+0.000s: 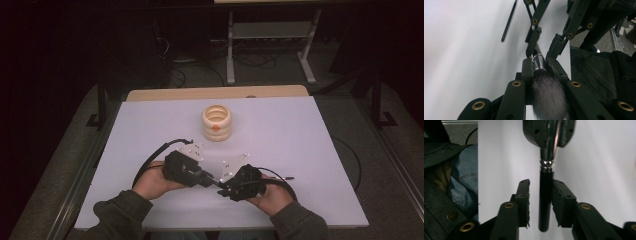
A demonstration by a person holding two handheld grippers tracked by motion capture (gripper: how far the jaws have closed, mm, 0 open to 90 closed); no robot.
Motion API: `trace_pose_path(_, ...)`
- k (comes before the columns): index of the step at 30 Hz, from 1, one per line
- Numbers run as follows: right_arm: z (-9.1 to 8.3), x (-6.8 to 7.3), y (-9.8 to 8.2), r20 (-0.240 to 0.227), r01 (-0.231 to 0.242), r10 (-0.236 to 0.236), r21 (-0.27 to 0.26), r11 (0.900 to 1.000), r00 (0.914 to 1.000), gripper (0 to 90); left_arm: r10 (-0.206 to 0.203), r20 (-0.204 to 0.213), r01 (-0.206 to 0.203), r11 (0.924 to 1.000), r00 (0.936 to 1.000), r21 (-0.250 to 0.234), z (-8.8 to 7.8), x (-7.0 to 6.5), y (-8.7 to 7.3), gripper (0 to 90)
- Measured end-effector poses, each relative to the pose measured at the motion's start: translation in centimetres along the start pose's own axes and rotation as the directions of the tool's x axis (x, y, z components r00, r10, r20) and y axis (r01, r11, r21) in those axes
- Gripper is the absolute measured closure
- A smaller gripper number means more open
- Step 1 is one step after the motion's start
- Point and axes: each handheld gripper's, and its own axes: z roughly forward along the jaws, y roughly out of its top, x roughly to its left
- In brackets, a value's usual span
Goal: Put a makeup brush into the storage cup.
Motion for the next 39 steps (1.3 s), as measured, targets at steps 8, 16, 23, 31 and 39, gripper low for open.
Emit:
trace_pose_path(8, 0.1, -0.5, -0.4, -0.036, -0.031, 0.030, -0.036, 0.999, 0.9989, 78.0, -0.014, -0.020, 0.013, 0.9993, 0.9997, -0.036, -0.2, 0.1, -0.1, 69.8)
trace_pose_path(16, -0.9, -1.2, -1.7, -0.085, -0.188, 0.174, -0.185, 0.965, 0.9810, 78.1, -0.049, -0.007, 0.049, 0.9943, 0.9988, -0.095, -0.6, 0.5, -0.3, 61.7)
trace_pose_path(23, -0.8, -1.2, -1.6, -0.094, -0.210, 0.193, -0.235, 0.949, 0.9766, 77.9, -0.072, 0.014, 0.074, 0.9879, 0.9973, -0.137, -0.3, 0.5, 0.1, 66.1)
trace_pose_path(31, -0.6, -1.0, -1.6, -0.096, -0.218, 0.199, -0.261, 0.940, 0.9752, 77.8, -0.095, 0.029, 0.098, 0.9809, 0.9951, -0.168, -0.1, 0.8, 0.3, 76.1)
trace_pose_path(39, -0.7, -1.0, -1.7, -0.088, -0.221, 0.205, -0.261, 0.940, 0.9748, 76.4, -0.100, 0.031, 0.104, 0.9823, 0.9945, -0.156, 0.2, 0.8, 0.5, 77.6)
